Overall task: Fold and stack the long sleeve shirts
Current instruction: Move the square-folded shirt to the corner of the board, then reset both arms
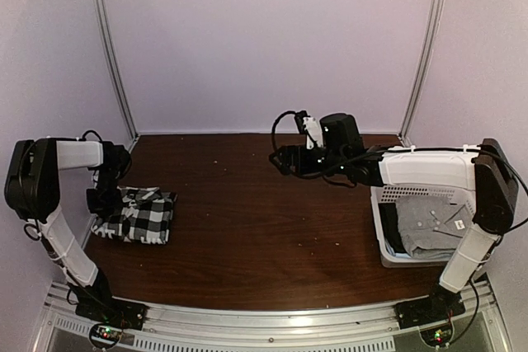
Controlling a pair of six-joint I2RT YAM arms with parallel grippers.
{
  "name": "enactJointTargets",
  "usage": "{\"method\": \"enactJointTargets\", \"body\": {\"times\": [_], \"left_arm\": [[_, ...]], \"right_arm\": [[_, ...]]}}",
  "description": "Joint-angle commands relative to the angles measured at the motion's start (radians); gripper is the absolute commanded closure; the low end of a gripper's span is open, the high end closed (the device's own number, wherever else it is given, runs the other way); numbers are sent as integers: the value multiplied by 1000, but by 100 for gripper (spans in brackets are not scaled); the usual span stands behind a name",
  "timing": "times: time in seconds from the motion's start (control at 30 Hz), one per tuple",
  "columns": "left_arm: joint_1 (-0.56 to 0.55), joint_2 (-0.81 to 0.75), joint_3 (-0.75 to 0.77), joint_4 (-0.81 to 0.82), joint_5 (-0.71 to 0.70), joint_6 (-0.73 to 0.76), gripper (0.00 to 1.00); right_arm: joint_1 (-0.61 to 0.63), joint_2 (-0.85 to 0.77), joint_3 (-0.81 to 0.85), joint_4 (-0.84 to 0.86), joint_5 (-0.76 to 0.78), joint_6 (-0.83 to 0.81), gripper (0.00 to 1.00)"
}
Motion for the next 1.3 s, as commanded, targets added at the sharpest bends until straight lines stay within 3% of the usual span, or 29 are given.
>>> {"method": "enactJointTargets", "body": {"times": [0.0,0.17,0.23,0.27,0.33,0.37,0.5,0.7,0.93,1.27], "left_arm": [[8,28,71,14,-102,45,95],[9,62,121,6,-122,63,83],[8,65,133,-8,-137,63,74],[8,61,138,-15,-145,64,66],[9,44,148,-23,-158,67,40],[8,34,157,-28,-155,70,31],[8,-21,186,-22,-84,104,15],[-28,-123,212,54,97,160,3],[-141,-193,267,188,265,193,2],[-395,-254,264,488,452,212,2]], "right_arm": [[-6,15,17,29,-23,7,0],[-6,20,23,23,-31,4,0],[-6,19,23,21,-33,1,0],[-6,18,22,20,-36,-3,0],[-6,15,19,21,-43,-5,0],[-6,15,19,22,-47,-5,0],[-6,11,16,25,-50,-5,0],[-6,3,14,23,-39,0,0],[-6,-10,18,0,-7,18,0],[-6,-104,13,-59,61,15,0]]}}
